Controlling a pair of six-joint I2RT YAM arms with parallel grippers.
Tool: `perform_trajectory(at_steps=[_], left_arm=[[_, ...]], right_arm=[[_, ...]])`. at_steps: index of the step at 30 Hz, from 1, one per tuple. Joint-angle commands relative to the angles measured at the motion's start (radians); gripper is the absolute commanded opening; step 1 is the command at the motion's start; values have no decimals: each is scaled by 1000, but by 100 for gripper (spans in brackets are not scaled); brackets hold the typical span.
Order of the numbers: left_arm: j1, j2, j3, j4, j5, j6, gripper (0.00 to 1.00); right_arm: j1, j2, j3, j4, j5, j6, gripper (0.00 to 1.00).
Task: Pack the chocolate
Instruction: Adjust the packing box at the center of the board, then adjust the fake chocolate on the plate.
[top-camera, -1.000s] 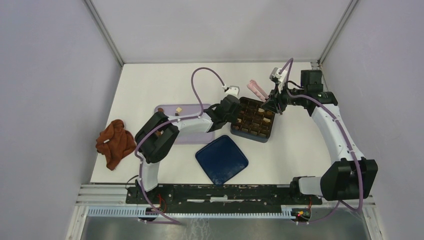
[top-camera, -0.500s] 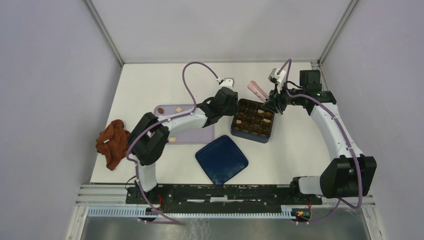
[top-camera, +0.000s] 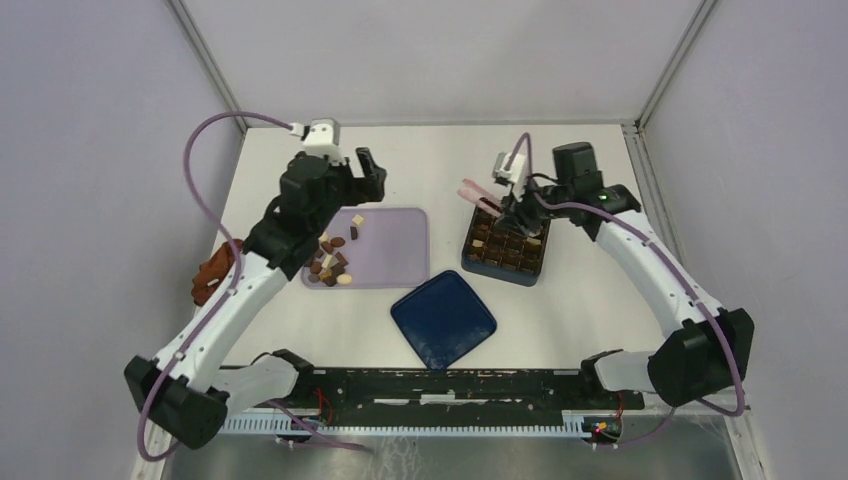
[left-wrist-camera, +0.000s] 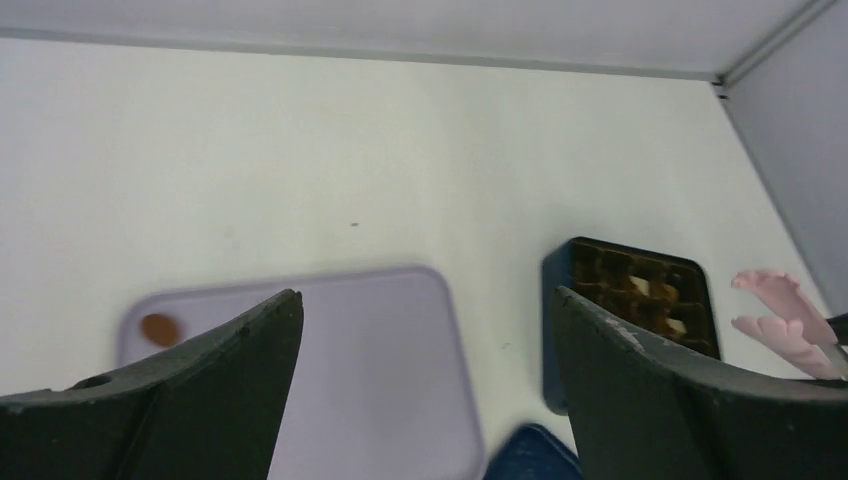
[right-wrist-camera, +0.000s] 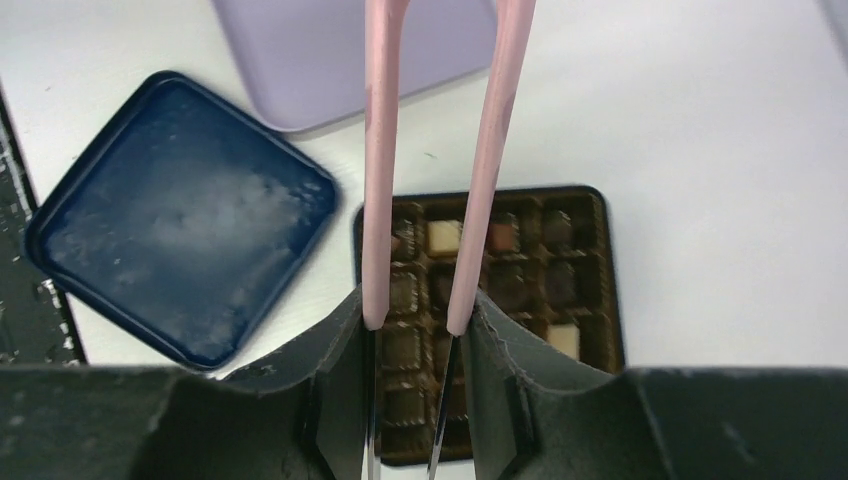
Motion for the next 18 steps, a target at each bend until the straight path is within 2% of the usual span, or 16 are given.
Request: perform_trajectory(at_steps=[1, 5, 9, 13, 18], left_arm=[[63, -129, -72, -105, -103, 171, 97], [68, -259, -193, -39, -254, 215, 98], [72, -363, -256, -20, -375, 236, 97], [74, -419, -283, -6, -394, 233, 96], [92, -411, -274, -16, -416, 233, 95]], right_arm=[[170, 98, 92, -7, 128, 1, 40], [347, 247, 195, -53, 237, -2, 40], [456, 422, 337, -79, 311, 6, 40], [514, 603, 501, -103, 331, 43, 40], [534, 777, 685, -110, 321, 131, 40]])
